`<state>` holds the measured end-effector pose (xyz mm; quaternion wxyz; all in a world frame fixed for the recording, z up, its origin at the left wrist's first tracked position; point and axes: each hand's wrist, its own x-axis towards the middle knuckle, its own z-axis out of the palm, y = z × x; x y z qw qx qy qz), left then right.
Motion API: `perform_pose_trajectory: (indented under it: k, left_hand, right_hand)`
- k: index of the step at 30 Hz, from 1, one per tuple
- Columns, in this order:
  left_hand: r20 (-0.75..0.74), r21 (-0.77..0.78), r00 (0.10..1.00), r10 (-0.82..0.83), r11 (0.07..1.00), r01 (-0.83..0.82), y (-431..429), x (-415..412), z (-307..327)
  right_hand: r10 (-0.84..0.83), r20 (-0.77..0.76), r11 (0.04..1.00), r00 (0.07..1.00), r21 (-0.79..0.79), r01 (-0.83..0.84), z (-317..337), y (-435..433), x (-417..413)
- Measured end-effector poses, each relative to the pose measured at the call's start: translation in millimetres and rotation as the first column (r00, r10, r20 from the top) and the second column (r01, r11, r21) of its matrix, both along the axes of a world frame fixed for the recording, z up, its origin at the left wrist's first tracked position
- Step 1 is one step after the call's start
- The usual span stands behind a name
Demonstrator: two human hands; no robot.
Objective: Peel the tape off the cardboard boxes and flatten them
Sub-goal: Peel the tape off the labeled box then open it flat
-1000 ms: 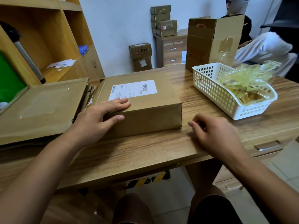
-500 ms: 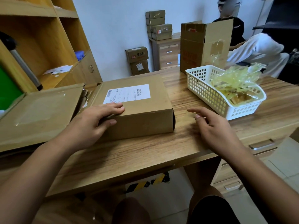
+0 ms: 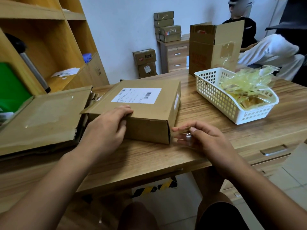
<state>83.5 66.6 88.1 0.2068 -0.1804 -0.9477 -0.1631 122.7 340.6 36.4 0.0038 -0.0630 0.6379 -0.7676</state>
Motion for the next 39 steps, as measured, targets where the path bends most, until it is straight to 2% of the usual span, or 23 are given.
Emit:
perform_pose_trajectory:
  k: [3, 6, 10, 12, 15, 19, 29, 36, 39]
  left_hand:
    - [0.096, -0.026, 0.992, 0.087, 0.996, -0.085, 7, 1, 6]
    - [0.219, -0.111, 0.971, 0.092, 0.992, -0.068, 15, -2, 5]
    - [0.235, -0.072, 0.97, 0.065, 0.996, -0.049, 24, -2, 0]
    - [0.226, -0.085, 0.973, 0.05, 0.996, -0.031, 25, 0, -3]
    - [0.23, -0.086, 0.973, 0.037, 0.996, -0.018, 21, -2, -6]
    - [0.254, -0.059, 0.967, 0.001, 0.998, 0.015, 15, -5, -5]
    - [0.256, -0.033, 0.965, -0.052, 0.998, 0.062, 6, -5, -8]
    - [0.259, 0.014, 0.962, -0.084, 0.996, 0.084, -2, -6, -6]
    - [0.28, 0.028, 0.953, -0.113, 0.994, 0.11, -5, -9, -3]
  right_hand:
    - [0.034, 0.018, 0.999, 0.999, -0.023, -0.033, -2, -7, 2]
    - [0.104, 0.015, 0.995, 0.994, -0.014, -0.104, -3, -22, 7]
    - [0.176, -0.049, 0.98, 0.983, 0.098, -0.171, 0, -44, 10]
    - [0.196, -0.048, 0.976, 0.98, 0.103, -0.19, 1, -50, 9]
    - [0.189, 0.005, 0.98, 0.982, 0.063, -0.189, 4, -52, 5]
    - [0.211, 0.125, 0.976, 0.969, -0.075, -0.203, 7, -48, 0]
    - [0.048, 0.165, 0.996, 0.985, -0.083, -0.034, 15, -35, -14]
    - [-0.209, 0.174, 0.963, 0.962, -0.136, 0.233, 18, 6, -35]
    - [-0.216, 0.145, 0.964, 0.966, -0.127, 0.235, 16, 9, -36]
